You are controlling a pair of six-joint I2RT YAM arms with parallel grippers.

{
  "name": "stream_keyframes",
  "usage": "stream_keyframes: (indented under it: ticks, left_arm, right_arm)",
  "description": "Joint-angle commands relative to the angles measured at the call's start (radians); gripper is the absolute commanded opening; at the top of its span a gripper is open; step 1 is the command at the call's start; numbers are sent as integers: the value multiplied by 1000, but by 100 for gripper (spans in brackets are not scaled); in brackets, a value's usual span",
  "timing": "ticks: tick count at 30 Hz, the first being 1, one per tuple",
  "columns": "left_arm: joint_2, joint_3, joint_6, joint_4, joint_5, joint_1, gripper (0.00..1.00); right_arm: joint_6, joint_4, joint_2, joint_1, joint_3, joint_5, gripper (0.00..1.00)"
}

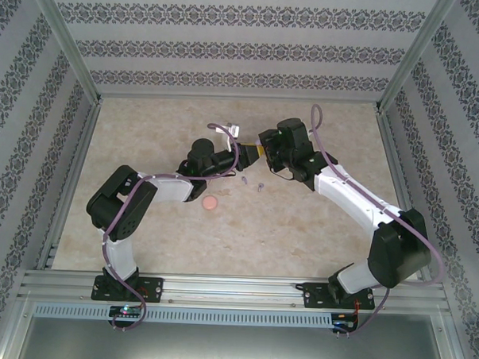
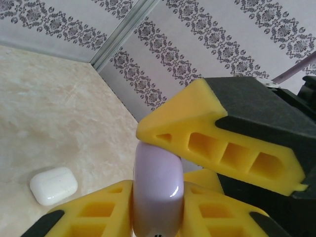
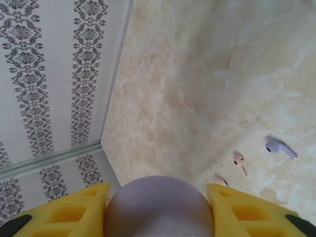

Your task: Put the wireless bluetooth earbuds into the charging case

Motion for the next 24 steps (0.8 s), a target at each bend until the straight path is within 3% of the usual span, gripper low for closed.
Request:
stream_keyframes:
  ticks: [1,5,9,12,20,24]
  left_arm:
    - [24,27,-8,32,1,-5,18]
    - [21,33,-8,21,12,-5,1]
    - [5,30,-14,0,12,-4,0]
    - [-18,30,-13,-35,26,6,0]
    - [-119,26,21,-186,183,95,0]
    - [-162,56,78,-313,275,124,0]
  right_arm:
    - [5,26,-2,10,-15,-14,42]
    - [3,32,-10,3,-10,-8,49]
    - [-33,47,-31,-19,0,-6,68]
    - [-109,39,-80,-58,-1,-27,71]
    - [-541,78,-243,-235,-135,-282,73]
    - [-839,139,-289,-256,-191,-445,72]
